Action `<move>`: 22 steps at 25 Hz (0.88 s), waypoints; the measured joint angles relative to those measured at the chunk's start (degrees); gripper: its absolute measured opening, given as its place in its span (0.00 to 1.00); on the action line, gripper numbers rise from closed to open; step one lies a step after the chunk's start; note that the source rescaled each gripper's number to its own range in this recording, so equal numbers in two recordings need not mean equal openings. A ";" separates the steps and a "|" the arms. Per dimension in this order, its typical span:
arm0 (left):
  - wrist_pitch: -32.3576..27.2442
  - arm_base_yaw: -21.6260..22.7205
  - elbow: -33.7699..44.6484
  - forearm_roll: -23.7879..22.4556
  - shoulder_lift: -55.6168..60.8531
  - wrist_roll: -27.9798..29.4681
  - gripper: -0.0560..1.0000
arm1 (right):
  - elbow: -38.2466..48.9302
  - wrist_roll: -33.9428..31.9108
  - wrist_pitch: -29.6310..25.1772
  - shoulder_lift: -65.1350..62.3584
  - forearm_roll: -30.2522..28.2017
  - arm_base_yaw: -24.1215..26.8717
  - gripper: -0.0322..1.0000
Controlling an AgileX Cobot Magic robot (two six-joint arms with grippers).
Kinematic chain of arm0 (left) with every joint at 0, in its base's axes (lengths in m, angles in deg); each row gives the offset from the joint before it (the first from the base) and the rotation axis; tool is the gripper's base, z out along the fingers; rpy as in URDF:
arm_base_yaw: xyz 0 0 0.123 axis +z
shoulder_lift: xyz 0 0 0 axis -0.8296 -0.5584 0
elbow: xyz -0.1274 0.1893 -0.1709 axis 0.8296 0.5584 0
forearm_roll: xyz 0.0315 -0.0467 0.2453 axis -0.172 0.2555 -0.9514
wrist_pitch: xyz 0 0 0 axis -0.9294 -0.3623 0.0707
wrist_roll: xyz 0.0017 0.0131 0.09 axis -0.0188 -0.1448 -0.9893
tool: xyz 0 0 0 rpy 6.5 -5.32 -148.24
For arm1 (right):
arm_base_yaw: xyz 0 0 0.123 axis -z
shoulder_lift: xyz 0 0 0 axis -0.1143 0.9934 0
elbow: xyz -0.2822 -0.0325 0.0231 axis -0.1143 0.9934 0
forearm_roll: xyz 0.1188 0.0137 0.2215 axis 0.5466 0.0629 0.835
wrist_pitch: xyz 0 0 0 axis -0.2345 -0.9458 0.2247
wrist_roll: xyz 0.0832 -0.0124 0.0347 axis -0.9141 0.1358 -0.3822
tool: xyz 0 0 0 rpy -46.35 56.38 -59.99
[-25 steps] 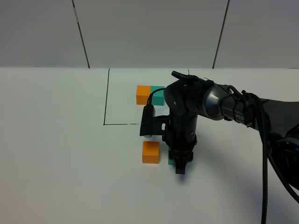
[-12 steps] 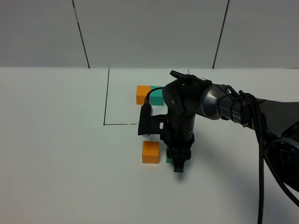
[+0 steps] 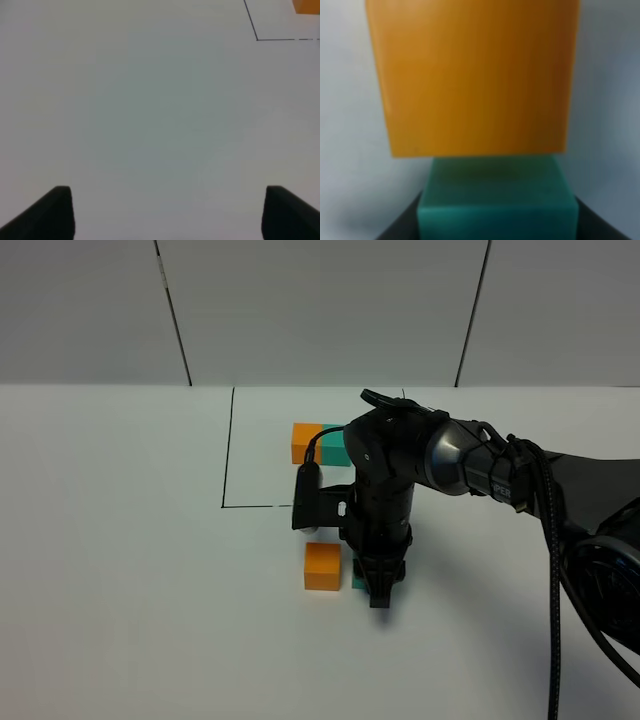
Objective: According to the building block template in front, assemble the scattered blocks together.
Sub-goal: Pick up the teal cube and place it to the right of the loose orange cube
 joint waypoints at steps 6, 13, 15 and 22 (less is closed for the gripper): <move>0.00 0.00 0.00 0.00 0.00 0.00 0.63 | 0.00 0.13 1.60 0.06 1.92 -0.33 0.04; 0.00 0.00 0.00 0.00 0.00 0.00 0.63 | 0.00 0.91 1.83 0.06 2.37 -0.33 0.04; 0.00 0.00 0.00 0.00 0.00 0.00 0.63 | 0.00 2.28 1.83 0.06 2.37 -0.40 0.04; 0.00 0.00 0.00 0.00 0.00 0.00 0.63 | 0.00 4.59 1.97 0.06 2.07 -0.74 0.04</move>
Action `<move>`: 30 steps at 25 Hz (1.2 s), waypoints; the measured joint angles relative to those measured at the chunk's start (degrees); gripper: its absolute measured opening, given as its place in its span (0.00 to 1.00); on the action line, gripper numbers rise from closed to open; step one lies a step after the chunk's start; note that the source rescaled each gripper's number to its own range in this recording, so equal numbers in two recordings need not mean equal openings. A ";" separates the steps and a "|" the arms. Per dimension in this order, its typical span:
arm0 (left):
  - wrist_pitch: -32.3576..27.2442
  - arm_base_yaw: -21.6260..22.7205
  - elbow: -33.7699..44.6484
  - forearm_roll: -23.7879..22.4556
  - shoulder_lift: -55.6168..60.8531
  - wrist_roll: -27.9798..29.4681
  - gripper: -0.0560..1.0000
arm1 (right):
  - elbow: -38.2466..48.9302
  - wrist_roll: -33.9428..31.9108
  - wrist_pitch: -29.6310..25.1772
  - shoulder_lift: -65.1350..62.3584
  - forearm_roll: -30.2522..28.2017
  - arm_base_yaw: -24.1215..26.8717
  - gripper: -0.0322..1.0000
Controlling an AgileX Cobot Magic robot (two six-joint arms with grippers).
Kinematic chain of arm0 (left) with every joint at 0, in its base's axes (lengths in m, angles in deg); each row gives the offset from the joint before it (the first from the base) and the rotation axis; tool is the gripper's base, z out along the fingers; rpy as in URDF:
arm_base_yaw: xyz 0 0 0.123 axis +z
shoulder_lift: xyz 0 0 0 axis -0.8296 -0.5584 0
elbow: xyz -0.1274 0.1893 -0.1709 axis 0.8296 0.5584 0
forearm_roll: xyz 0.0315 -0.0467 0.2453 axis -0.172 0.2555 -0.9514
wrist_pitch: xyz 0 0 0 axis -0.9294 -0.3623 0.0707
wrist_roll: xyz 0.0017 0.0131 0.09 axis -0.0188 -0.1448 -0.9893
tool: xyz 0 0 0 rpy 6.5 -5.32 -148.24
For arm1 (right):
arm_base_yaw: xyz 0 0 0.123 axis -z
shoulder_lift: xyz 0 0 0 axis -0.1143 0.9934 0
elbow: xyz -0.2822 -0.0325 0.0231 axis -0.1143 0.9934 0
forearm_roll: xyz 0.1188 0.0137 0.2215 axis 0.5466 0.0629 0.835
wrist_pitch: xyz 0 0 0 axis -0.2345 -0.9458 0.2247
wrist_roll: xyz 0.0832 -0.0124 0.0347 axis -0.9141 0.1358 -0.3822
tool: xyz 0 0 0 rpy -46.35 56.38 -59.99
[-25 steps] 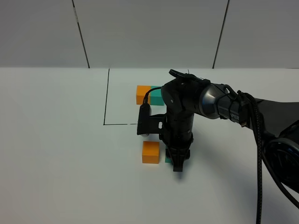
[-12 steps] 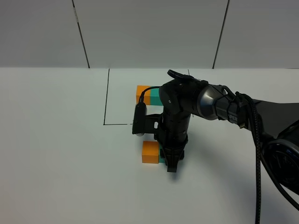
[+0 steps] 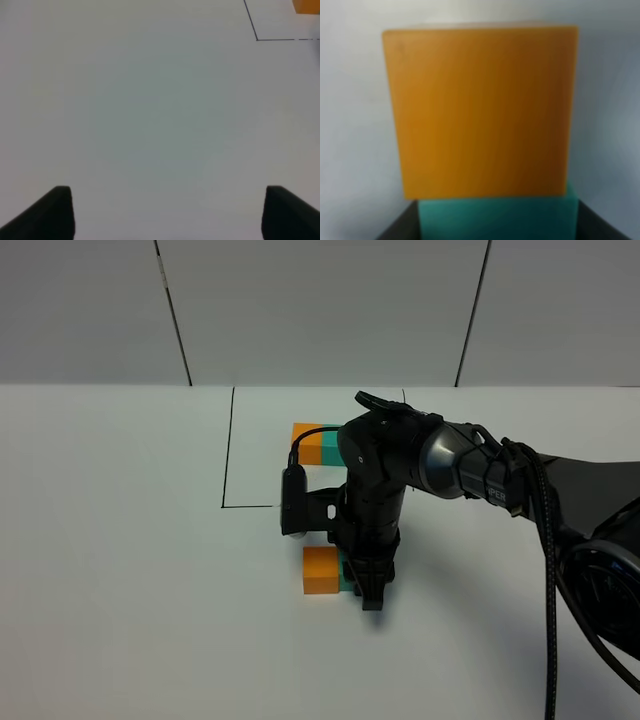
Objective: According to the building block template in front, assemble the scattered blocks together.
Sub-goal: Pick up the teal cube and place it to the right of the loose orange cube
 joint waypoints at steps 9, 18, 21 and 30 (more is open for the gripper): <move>0.00 0.00 0.00 0.00 0.00 0.00 0.63 | 0.00 0.06 0.00 0.00 0.00 0.00 0.04; -0.05 0.00 0.00 0.00 0.00 0.05 0.63 | -0.12 -2.17 2.82 -0.07 1.90 0.00 0.84; 0.00 0.00 0.00 0.00 0.00 0.05 0.63 | -0.05 -2.75 3.05 -0.44 3.38 -0.07 0.99; 0.00 0.00 0.00 0.00 0.00 0.05 0.63 | 0.07 -7.81 2.40 -5.01 4.32 -0.07 1.00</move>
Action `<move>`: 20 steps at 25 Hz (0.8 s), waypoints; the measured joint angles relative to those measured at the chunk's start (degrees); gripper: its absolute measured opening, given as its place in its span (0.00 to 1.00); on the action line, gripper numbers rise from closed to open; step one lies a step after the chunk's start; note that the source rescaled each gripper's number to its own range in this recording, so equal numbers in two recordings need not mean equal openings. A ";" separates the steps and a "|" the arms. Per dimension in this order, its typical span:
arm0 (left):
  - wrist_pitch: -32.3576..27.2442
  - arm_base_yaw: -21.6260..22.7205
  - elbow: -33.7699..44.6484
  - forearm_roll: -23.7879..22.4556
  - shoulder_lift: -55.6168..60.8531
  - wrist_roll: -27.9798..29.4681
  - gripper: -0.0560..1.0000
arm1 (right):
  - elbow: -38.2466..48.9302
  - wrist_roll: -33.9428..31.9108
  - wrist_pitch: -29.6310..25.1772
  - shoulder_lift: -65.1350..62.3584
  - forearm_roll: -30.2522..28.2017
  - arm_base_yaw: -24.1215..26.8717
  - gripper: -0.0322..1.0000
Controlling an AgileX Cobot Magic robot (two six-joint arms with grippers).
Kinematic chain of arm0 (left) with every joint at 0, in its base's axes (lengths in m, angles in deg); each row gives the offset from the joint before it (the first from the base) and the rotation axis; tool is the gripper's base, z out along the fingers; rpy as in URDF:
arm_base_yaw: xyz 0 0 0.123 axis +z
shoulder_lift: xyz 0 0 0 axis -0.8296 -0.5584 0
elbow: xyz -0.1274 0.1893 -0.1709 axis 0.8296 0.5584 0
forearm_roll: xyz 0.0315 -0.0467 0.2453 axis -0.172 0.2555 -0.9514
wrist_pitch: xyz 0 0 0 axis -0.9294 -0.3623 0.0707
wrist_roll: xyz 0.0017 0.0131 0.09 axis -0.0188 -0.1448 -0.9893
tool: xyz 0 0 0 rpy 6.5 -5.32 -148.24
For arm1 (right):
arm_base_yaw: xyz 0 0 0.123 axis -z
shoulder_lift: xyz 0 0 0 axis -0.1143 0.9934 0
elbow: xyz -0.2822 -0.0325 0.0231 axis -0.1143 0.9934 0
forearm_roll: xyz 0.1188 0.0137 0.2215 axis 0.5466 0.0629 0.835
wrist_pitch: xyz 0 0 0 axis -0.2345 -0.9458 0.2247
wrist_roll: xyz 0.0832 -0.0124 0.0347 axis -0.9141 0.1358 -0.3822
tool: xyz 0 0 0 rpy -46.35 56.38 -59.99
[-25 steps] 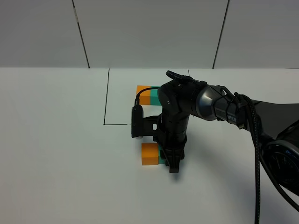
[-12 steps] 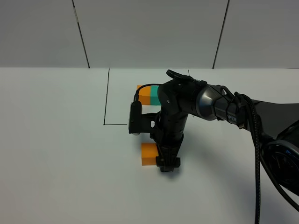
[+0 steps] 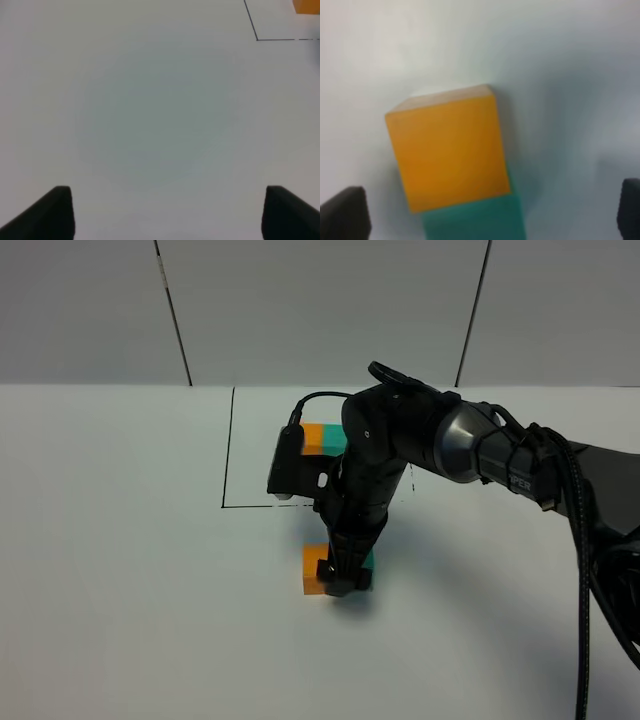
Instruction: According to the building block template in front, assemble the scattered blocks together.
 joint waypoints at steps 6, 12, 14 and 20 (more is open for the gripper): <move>0.00 0.00 0.00 0.00 0.00 -0.05 0.63 | 0.00 -11.72 -2.76 -4.89 0.15 0.00 1.00; 0.00 0.00 0.00 0.00 0.00 -0.05 0.63 | 0.91 -27.77 -4.53 -15.38 7.27 6.94 1.00; 0.00 0.00 0.00 0.00 0.00 -0.05 0.63 | 3.21 -31.00 -4.48 -19.00 9.18 12.51 1.00; 0.00 0.00 0.00 0.00 0.00 -0.05 0.63 | 18.03 -38.36 -2.81 -34.47 9.74 26.71 1.00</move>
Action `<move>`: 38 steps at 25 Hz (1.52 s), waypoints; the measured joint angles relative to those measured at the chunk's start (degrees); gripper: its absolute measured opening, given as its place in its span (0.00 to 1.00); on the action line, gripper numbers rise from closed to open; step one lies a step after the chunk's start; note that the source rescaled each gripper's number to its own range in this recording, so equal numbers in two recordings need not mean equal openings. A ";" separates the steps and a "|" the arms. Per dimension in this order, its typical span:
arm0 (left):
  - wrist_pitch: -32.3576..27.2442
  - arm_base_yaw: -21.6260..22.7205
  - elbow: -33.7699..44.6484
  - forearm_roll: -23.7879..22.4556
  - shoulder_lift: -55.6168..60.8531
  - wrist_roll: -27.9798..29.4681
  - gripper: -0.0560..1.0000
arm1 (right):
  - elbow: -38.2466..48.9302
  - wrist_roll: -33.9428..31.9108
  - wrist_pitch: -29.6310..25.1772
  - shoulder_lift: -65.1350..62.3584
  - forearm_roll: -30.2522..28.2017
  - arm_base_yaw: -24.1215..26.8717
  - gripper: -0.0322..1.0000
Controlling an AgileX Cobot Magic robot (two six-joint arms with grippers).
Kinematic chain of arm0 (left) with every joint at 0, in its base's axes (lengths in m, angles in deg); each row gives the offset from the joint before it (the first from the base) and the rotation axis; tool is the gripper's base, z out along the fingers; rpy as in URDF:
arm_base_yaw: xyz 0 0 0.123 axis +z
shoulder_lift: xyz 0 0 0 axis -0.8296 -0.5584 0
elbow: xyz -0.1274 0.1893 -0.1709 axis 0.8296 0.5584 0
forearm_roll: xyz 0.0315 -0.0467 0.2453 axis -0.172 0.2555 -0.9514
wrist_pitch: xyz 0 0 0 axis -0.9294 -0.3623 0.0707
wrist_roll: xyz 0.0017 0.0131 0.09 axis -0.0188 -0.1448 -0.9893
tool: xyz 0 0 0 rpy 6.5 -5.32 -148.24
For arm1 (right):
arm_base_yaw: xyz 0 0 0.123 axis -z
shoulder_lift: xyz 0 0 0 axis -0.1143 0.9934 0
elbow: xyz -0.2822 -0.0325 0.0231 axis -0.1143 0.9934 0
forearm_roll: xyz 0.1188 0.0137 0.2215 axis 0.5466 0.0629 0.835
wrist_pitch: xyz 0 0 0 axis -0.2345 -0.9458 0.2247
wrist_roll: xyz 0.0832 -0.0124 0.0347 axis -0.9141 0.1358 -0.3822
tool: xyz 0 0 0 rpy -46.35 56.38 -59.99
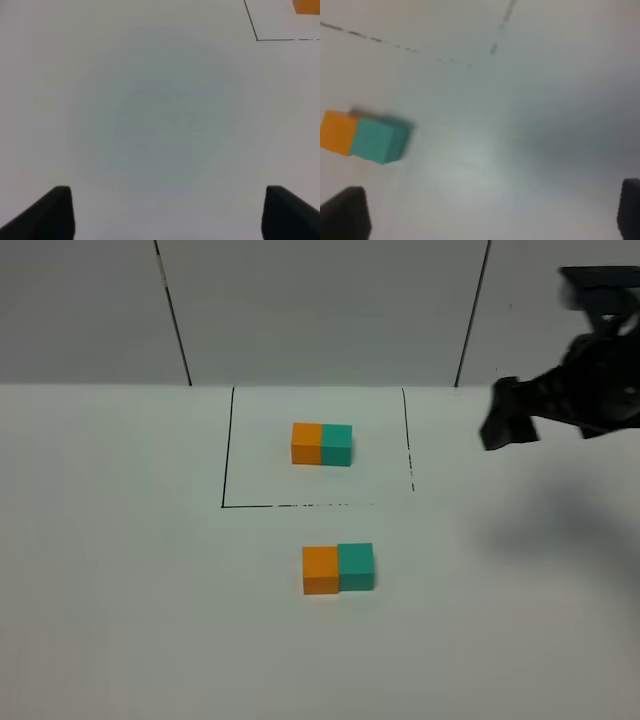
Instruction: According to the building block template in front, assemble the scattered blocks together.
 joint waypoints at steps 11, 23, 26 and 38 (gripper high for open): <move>0.00 0.00 0.00 0.00 0.00 -0.05 0.63 | 34.99 -13.00 1.76 -40.69 -9.85 11.37 1.00; 0.00 0.00 0.00 0.00 0.00 -0.05 0.63 | 46.06 -18.32 -4.73 -70.59 -12.10 8.69 1.00; 0.00 0.00 0.00 0.00 0.00 -0.05 0.63 | 47.61 -18.32 -4.80 -73.28 -12.10 8.61 1.00; 0.00 0.00 0.00 0.00 0.00 -0.05 0.63 | 53.28 -17.25 -3.79 -86.41 -11.87 6.89 1.00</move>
